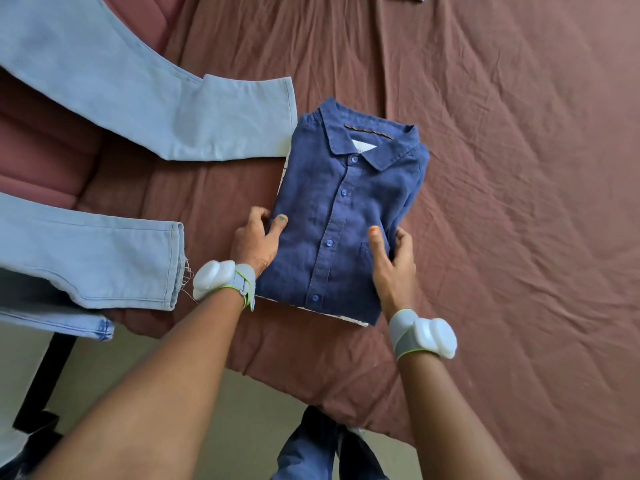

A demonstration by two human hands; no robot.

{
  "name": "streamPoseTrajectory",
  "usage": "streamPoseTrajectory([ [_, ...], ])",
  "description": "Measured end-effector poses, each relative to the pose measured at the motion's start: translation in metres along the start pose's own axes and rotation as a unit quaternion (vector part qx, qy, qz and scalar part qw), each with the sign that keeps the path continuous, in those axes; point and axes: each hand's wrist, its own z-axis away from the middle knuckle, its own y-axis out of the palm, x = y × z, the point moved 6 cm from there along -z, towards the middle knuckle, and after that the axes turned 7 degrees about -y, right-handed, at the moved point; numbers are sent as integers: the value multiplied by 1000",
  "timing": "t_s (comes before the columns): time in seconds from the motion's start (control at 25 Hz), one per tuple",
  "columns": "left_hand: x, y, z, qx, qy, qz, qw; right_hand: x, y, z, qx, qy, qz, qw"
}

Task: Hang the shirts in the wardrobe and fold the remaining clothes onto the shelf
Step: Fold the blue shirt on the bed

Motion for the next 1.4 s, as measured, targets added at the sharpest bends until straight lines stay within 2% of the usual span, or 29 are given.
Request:
streamPoseTrajectory([
  [0.12,7,-8,12,-55,25,-8,998,13,5,19,-22,-72,81,994],
  [0.28,-9,-15,18,-96,48,-116,987,-5,7,29,-40,-5,181,983],
  [0.36,-17,-17,29,-133,101,-190,968,-1,3,28,-68,-10,250,966],
  [0.44,-29,-12,51,-202,234,-269,912,17,0,25,-128,-85,332,931],
  [0.48,-31,-2,64,-202,303,-302,881,28,4,25,-140,-152,350,914],
  [0.56,-19,29,81,-117,386,-347,847,37,25,29,-78,-309,384,867],
  [0.6,-9,43,85,-68,374,-362,851,30,38,36,-19,-364,426,828],
  [0.68,8,59,90,-35,299,-397,867,-1,50,47,89,-383,515,761],
  [0.8,-1,67,96,-3,216,-421,881,-21,46,44,183,-283,553,762],
  [0.88,-5,62,110,31,187,-420,887,-5,41,51,204,-253,571,754],
  [0.96,-8,50,125,87,157,-362,915,11,37,58,237,-214,575,753],
  [1.04,-14,19,154,118,120,-253,953,39,23,79,262,-210,550,765],
  [1.16,-19,-46,207,63,56,-95,992,96,-4,120,271,-224,511,784],
  [1.28,-12,-87,235,14,3,87,996,133,-19,138,264,-214,439,832],
  [1.4,-24,-145,285,-29,19,222,974,193,-28,174,266,-259,369,852],
])
